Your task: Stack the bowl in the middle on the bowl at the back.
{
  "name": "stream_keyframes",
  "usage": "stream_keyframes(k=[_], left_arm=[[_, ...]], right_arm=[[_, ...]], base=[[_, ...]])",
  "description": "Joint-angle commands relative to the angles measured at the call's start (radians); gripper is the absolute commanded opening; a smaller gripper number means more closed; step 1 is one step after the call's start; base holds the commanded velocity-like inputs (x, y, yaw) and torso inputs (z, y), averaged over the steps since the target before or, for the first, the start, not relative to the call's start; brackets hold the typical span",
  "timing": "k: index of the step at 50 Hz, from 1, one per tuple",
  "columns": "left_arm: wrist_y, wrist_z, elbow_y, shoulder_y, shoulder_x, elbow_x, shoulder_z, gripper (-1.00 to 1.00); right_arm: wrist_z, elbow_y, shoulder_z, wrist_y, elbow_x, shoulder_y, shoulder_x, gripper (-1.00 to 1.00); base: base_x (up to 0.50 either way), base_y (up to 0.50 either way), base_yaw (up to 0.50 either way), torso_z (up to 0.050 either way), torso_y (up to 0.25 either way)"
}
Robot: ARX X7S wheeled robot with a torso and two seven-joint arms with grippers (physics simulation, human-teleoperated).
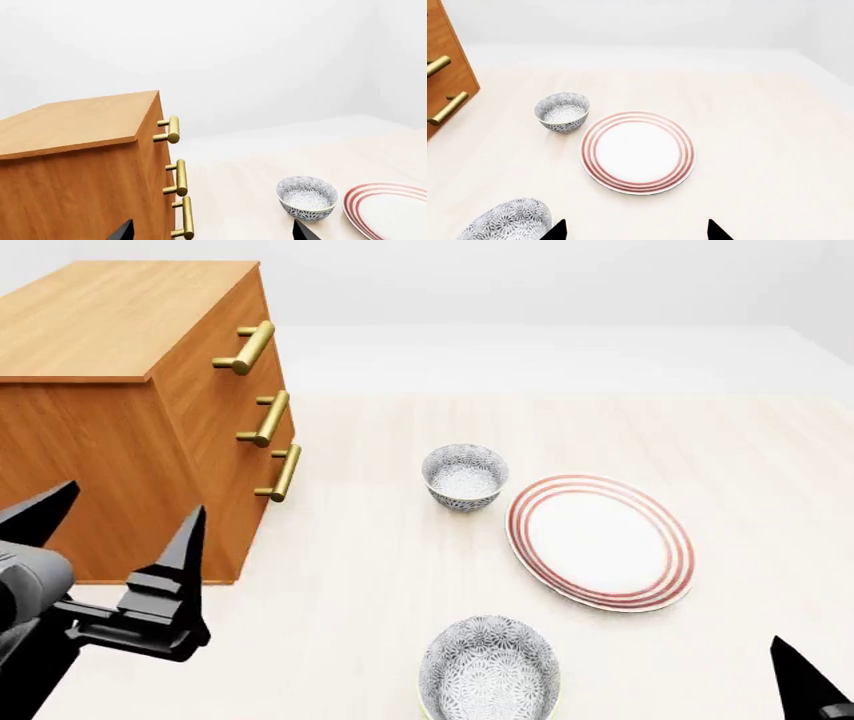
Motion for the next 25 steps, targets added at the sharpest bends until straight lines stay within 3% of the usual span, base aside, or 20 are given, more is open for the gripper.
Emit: stream_keyframes(k=[1,14,17,20,25], left_arm=[[0.003,-0.035,0.022,0.121,0.002,-0.08,-0.177,1.0],[-0.036,-0.023,0.061,0.295,0.052,-0.154,-0.44,1.0],[-0.147,-0.039,0.061,0.228,0.087,-0.239,-0.515,1.0],[-0.389,-0.141,0.06,0.055,0.162,-0.472,-0.645,1.0],[-0.449,-0.226,0.057,0.028,0.172,-0.617,-0.743,1.0]], right_arm=[[0.017,0.002,0.181,0.036,0.076,-0.091,-0.004,1.0],[0.0,0.007,0.313,0.04,0.124,-0.154,0.01,1.0],[0.001,0.009,0.342,0.052,0.138,-0.171,0.0,1.0],[0.007,0.008,0.386,0.068,0.165,-0.194,-0.019,1.0],[0.026,0.015,0.526,0.103,0.239,-0.267,-0.053,1.0]], base=[[0.0,0.0,0.0,0.0,0.0],[0.0,0.0,0.0,0.0,0.0],[0.0,0.0,0.0,0.0,0.0],[0.0,0.0,0.0,0.0,0.0],[0.0,0.0,0.0,0.0,0.0]])
